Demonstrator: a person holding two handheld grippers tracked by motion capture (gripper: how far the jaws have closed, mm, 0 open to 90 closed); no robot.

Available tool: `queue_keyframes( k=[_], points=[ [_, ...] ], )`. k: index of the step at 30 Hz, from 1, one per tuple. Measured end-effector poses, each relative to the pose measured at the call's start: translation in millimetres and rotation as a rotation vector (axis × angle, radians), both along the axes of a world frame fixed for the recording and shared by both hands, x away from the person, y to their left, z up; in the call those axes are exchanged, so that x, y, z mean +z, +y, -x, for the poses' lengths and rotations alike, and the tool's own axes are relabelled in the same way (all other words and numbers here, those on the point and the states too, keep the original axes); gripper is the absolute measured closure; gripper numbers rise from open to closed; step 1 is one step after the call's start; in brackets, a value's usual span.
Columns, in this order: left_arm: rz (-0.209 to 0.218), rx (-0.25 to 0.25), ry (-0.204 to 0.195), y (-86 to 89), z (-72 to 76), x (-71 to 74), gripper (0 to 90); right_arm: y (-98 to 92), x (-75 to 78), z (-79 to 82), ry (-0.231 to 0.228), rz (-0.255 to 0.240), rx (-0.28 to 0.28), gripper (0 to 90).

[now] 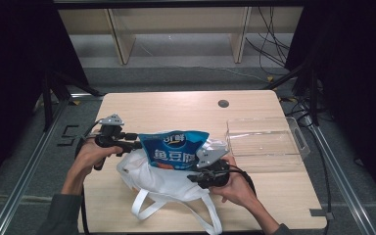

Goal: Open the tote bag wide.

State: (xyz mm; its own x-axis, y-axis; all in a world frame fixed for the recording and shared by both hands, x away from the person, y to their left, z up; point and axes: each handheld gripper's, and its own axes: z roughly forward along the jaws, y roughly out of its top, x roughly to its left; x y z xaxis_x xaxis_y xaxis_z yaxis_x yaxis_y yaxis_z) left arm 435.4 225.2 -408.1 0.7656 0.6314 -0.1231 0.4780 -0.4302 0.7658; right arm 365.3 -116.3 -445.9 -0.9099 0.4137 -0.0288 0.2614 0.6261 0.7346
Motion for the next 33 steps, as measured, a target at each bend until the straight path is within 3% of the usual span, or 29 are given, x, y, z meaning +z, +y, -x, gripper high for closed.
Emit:
queue_keyframes(
  k=[2, 4, 5, 6, 7, 8, 9, 11, 12, 13, 15, 17, 20, 23, 24, 28, 29, 30, 31, 33],
  points=[
    [-0.058, -0.020, -0.004, -3.0, -1.5, -5.5, 49.3, 0.4, 0.1, -0.4, -0.002, 0.007, 0.015, 64.1],
    [-0.018, -0.021, 0.011, -9.5, -5.0, -13.6, 51.6, 1.9, -0.7, -0.5, -0.010, 0.007, 0.016, 64.1],
    [-0.016, -0.048, 0.015, -13.0, -7.2, -17.3, 55.7, 2.2, -0.5, 0.4, -0.005, 0.009, -0.001, 64.1],
    [-0.025, -0.068, 0.006, -16.8, -9.7, -19.3, 66.6, 2.9, -0.9, 0.2, -0.011, 0.011, 0.013, 64.4],
    [-0.027, -0.057, -0.015, -19.8, -13.4, -18.9, 75.8, 3.0, -1.3, 1.1, -0.013, 0.029, 0.014, 69.7],
    [-0.027, -0.057, -0.015, -19.8, -13.4, -18.9, 78.3, 3.1, -2.0, 1.2, -0.017, 0.040, 0.018, 74.8],
    [-0.007, -0.025, -0.031, -20.7, -16.5, -17.0, 80.5, 3.2, -3.9, 0.8, -0.030, 0.049, 0.045, 81.6],
    [0.013, 0.011, -0.047, -21.3, -22.8, -15.6, 82.3, 3.0, -5.8, 3.0, 0.012, 0.067, 0.053, 86.7],
    [0.022, 0.038, -0.035, -23.1, -28.1, -18.7, 82.8, 4.1, -8.5, 5.2, 0.017, 0.075, 0.058, 87.6],
    [-0.005, 0.049, -0.017, -23.5, -37.2, -25.9, 83.7, 5.6, -11.0, 7.8, 0.016, 0.084, 0.050, 88.1],
    [0.018, 0.073, -0.002, -25.7, -42.0, -32.0, 84.0, 6.7, -12.7, 8.2, 0.005, 0.095, 0.074, 88.4],
    [-0.004, 0.087, 0.009, -26.6, -49.1, -38.7, 87.2, 6.4, -14.5, 11.3, 0.007, 0.115, 0.091, 88.6],
    [-0.021, 0.104, 0.062, -33.9, -61.7, -55.1, 87.3, 6.0, -19.0, 13.1, 0.014, 0.126, 0.101, 88.7],
    [-0.027, 0.121, 0.131, -40.0, -68.5, -73.4, 87.3, 9.6, -27.5, 14.5, 0.005, 0.170, 0.102, 88.7],
    [-0.028, 0.130, 0.133, -40.9, -69.4, -75.7, 87.3, 9.8, -28.7, 15.0, 0.011, 0.171, 0.096, 88.7],
    [-0.058, 0.130, 0.088, -41.6, -60.9, -65.1, 86.5, 8.1, -26.6, 14.1, 0.036, 0.143, 0.087, 84.1],
    [-0.048, 0.141, 0.048, -36.3, -54.9, -54.4, 83.1, 2.8, -17.0, 13.1, 0.044, 0.098, 0.073, 73.6],
    [-0.048, 0.141, 0.048, -36.3, -54.9, -54.4, 82.1, 0.1, -10.8, 13.5, 0.043, 0.075, 0.063, 70.3],
    [-0.021, 0.151, 0.020, -31.6, -50.3, -47.4, 82.1, 0.1, -10.8, 13.5, 0.043, 0.075, 0.063, 70.3],
    [0.038, 0.173, -0.017, -25.7, -41.0, -35.0, 74.6, -16.9, 15.2, 12.4, 0.010, -0.009, 0.017, 67.5]
  ],
)
